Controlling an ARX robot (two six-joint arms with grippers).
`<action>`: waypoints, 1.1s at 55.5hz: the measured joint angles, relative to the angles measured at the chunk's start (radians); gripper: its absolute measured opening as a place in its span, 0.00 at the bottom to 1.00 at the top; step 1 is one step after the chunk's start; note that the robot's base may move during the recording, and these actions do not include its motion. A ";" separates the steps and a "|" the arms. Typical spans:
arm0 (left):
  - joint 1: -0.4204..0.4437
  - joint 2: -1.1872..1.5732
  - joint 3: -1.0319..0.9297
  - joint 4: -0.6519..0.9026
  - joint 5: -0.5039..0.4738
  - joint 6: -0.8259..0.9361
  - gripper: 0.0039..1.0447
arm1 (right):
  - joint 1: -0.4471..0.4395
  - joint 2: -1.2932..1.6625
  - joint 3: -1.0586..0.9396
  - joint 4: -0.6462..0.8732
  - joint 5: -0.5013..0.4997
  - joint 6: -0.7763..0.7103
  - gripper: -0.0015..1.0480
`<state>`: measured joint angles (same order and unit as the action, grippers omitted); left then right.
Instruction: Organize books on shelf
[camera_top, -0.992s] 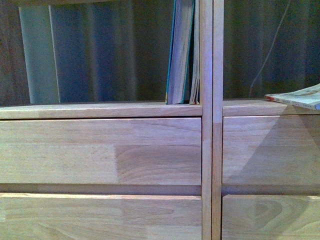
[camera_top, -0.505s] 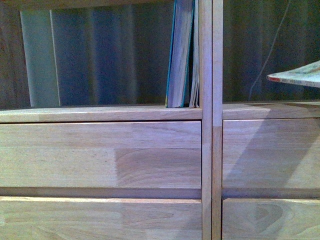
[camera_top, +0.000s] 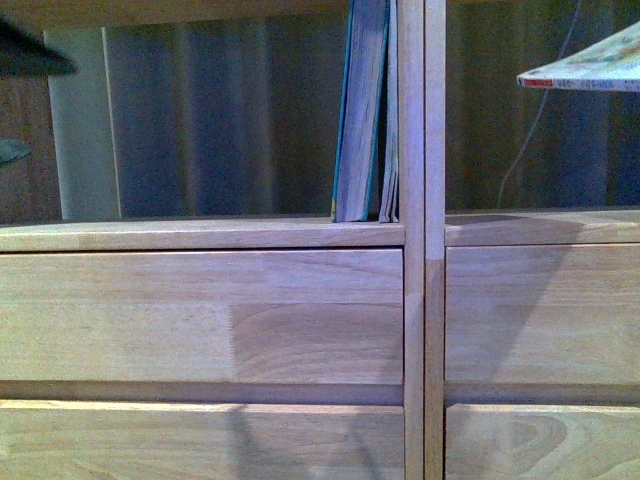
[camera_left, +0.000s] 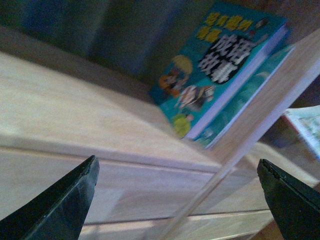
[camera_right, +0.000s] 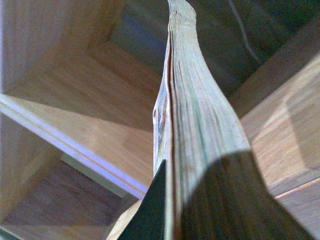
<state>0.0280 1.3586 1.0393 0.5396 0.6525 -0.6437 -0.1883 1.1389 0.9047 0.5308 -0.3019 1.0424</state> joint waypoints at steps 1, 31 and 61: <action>-0.017 0.012 0.020 0.006 -0.003 -0.021 0.94 | 0.002 -0.008 0.000 0.005 -0.003 0.000 0.07; -0.375 0.082 0.100 0.541 0.261 -0.499 0.94 | 0.146 0.003 0.012 0.433 -0.188 0.164 0.07; -0.400 0.168 0.207 0.553 0.262 -0.506 0.94 | 0.372 0.019 0.044 0.400 -0.251 0.082 0.07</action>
<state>-0.3717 1.5269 1.2461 1.0927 0.9146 -1.1496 0.1837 1.1584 0.9489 0.9310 -0.5529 1.1244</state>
